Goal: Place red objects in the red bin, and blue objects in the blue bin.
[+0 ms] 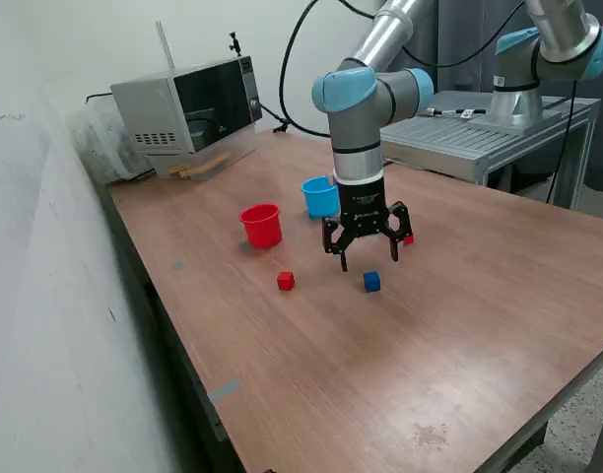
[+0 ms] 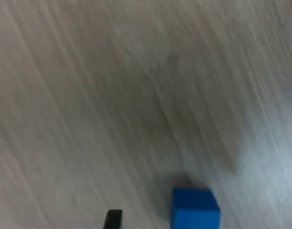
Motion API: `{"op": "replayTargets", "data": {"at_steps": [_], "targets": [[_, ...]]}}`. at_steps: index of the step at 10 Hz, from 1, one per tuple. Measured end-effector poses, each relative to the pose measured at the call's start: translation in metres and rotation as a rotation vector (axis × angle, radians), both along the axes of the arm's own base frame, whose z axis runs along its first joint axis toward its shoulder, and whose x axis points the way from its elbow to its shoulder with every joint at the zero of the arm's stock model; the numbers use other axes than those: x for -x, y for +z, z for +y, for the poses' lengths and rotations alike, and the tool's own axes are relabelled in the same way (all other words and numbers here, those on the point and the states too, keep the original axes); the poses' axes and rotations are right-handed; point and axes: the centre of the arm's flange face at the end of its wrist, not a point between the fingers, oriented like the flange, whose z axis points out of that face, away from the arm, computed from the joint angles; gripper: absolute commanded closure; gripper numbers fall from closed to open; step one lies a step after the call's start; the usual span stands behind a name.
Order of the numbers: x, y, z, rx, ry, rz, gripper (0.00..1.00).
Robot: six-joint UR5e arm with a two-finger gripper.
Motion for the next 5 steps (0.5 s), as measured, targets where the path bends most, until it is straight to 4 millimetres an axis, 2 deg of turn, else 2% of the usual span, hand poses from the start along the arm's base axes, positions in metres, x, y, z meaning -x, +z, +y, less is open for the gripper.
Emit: {"op": "replayTargets", "data": {"at_steps": [5], "targets": [[-0.009, -0.018, -0.006, 0.029, 0.004, -0.024, 0.0]]}}
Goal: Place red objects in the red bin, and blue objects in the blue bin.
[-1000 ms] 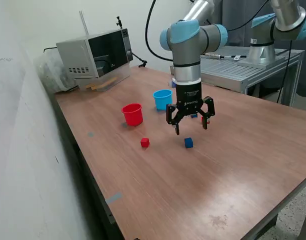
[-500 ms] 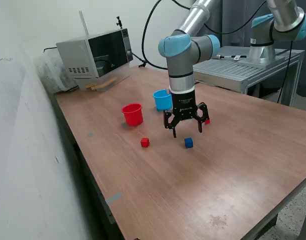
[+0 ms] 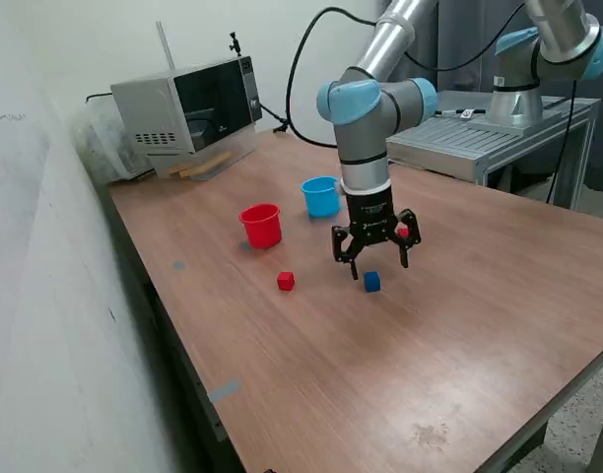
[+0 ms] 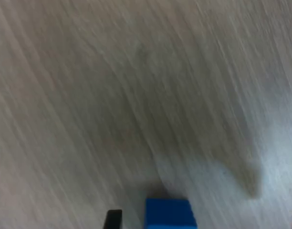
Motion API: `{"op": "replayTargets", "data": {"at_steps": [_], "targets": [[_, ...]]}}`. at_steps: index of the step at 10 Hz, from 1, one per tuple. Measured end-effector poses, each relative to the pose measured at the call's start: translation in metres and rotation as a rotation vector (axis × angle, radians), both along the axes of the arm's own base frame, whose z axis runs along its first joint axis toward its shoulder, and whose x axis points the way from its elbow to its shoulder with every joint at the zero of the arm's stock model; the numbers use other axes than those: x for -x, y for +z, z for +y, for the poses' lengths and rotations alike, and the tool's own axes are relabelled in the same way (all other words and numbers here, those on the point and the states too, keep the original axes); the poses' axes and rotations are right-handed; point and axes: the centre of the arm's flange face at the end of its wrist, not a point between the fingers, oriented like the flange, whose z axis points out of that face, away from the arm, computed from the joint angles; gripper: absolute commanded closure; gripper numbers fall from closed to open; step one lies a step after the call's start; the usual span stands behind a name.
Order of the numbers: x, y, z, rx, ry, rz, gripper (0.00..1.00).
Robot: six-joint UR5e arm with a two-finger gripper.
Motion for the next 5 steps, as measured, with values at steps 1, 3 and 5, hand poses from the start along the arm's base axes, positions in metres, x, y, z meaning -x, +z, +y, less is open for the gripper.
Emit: {"op": "replayTargets", "data": {"at_steps": [1, 3, 5], "targets": [[-0.0005, -0.0024, -0.0008, 0.002, 0.0, -0.003, 1.0], [0.0002, -0.0045, -0.0018, 0.005, 0.0, 0.0, 1.0], [0.0033, -0.0028, -0.0027, 0.011, 0.001, 0.02, 1.0]]}}
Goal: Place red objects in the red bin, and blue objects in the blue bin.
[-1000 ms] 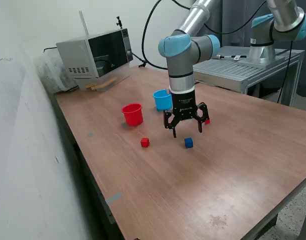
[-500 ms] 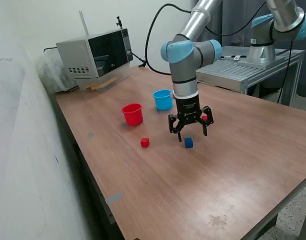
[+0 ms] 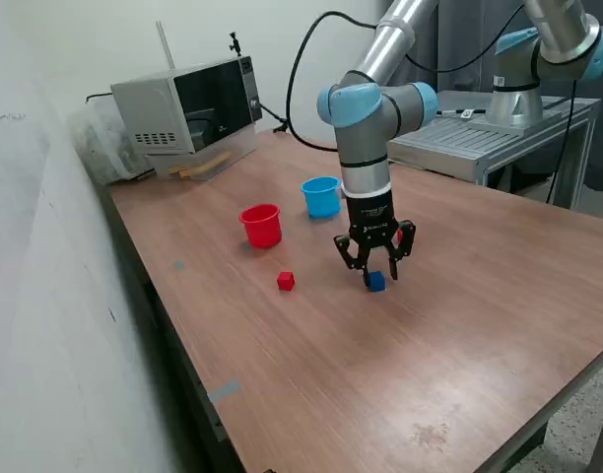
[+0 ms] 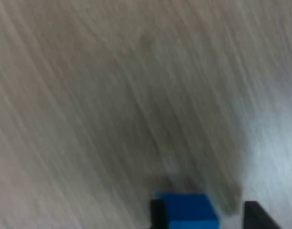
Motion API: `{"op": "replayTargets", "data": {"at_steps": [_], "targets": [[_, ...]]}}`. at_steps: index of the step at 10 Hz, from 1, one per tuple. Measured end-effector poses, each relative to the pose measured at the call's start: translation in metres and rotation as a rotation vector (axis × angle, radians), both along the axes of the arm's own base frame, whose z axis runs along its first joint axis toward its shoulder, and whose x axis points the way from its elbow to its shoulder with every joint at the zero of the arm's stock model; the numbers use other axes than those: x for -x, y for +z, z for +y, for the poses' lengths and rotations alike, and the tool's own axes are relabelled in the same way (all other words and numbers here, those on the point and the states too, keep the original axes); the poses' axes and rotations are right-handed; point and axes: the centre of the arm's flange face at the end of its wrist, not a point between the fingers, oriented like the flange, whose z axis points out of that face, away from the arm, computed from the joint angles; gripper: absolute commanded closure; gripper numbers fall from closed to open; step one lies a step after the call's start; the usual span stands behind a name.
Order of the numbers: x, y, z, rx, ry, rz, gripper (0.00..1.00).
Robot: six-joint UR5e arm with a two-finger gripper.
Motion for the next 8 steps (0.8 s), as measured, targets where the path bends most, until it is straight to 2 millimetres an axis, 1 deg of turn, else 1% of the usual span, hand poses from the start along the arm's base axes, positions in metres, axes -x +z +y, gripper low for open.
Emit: {"op": "replayTargets", "data": {"at_steps": [6, 7, 8], "targets": [[0.008, 0.007, 0.003, 0.002, -0.007, 0.037, 1.0], [0.009, 0.012, 0.006, 0.0, -0.023, 0.042, 1.0], [0.011, 0.02, 0.012, 0.001, -0.056, 0.05, 1.0]]}}
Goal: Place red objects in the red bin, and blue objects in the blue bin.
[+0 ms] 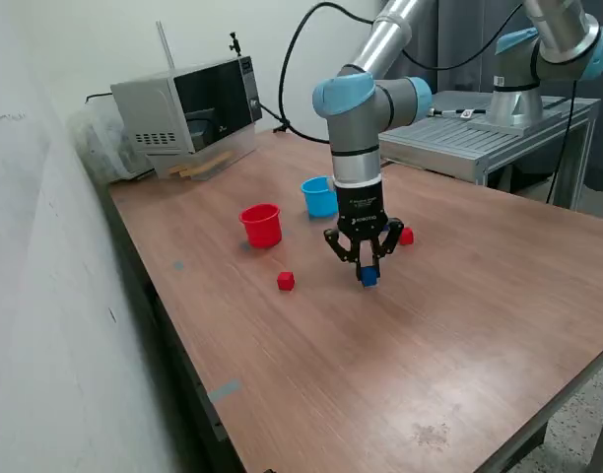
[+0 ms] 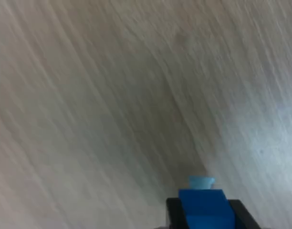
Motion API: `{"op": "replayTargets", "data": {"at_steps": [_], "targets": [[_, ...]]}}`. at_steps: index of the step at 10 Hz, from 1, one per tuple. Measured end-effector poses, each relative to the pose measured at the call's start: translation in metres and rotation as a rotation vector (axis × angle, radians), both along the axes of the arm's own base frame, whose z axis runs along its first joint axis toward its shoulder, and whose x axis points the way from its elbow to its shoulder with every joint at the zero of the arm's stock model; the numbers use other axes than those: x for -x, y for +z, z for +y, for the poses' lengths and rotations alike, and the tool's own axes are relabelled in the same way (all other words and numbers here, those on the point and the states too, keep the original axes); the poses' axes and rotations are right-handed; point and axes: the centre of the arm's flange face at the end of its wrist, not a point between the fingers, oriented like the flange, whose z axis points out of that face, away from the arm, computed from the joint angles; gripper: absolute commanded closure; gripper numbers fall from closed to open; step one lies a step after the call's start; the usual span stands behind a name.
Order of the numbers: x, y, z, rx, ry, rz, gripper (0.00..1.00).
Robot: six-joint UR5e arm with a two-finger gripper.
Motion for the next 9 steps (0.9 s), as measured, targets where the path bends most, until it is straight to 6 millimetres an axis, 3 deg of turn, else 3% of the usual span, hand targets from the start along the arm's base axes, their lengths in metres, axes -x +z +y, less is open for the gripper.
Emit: {"op": "replayTargets", "data": {"at_steps": [3, 6, 9], "targets": [[0.006, 0.052, 0.039, -0.005, -0.175, 0.05, 1.0], [0.009, 0.098, 0.109, -0.074, -0.441, 0.083, 1.0], [0.001, 0.123, 0.174, -0.141, -0.675, 0.072, 1.0]]}}
